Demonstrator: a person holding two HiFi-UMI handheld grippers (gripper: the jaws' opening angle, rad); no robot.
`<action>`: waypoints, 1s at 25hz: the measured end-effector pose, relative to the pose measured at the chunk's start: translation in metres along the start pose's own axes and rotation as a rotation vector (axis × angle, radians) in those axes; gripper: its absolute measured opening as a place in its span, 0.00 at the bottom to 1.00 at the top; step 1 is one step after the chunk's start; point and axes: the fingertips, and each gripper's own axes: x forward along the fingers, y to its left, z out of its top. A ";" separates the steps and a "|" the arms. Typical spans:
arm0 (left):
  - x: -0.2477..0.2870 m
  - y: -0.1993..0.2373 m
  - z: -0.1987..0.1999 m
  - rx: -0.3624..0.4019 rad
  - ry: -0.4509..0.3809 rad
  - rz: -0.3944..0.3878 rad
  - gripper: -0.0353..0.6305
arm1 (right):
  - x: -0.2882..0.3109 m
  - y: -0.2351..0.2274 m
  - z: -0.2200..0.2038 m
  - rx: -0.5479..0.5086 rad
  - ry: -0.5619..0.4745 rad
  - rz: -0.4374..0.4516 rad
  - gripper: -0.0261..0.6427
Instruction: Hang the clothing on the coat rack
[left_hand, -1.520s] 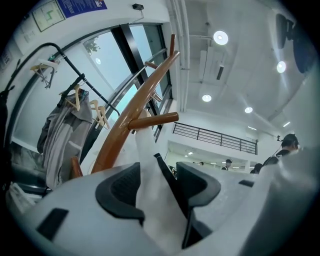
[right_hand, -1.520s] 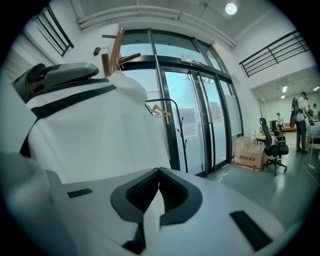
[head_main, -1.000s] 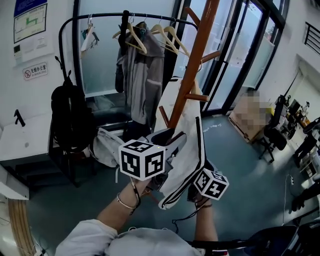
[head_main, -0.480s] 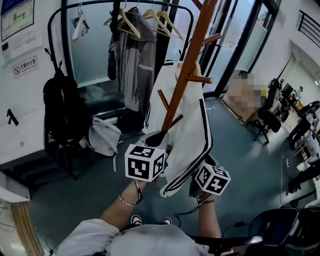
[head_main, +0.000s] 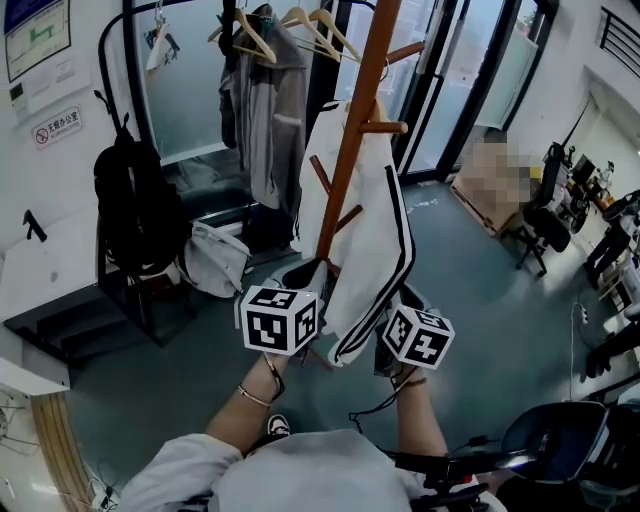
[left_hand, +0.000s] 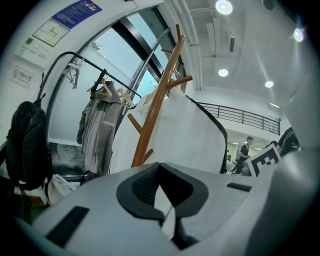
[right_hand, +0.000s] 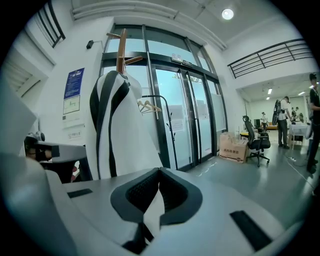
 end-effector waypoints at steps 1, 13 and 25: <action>-0.002 -0.001 -0.003 0.002 0.009 0.017 0.06 | -0.002 0.002 -0.001 0.003 0.003 0.012 0.07; -0.028 -0.001 -0.031 -0.016 0.045 0.165 0.06 | -0.016 0.004 -0.015 0.005 -0.001 0.092 0.07; -0.032 0.003 -0.031 -0.012 0.047 0.177 0.06 | -0.012 0.014 -0.009 -0.013 -0.018 0.103 0.07</action>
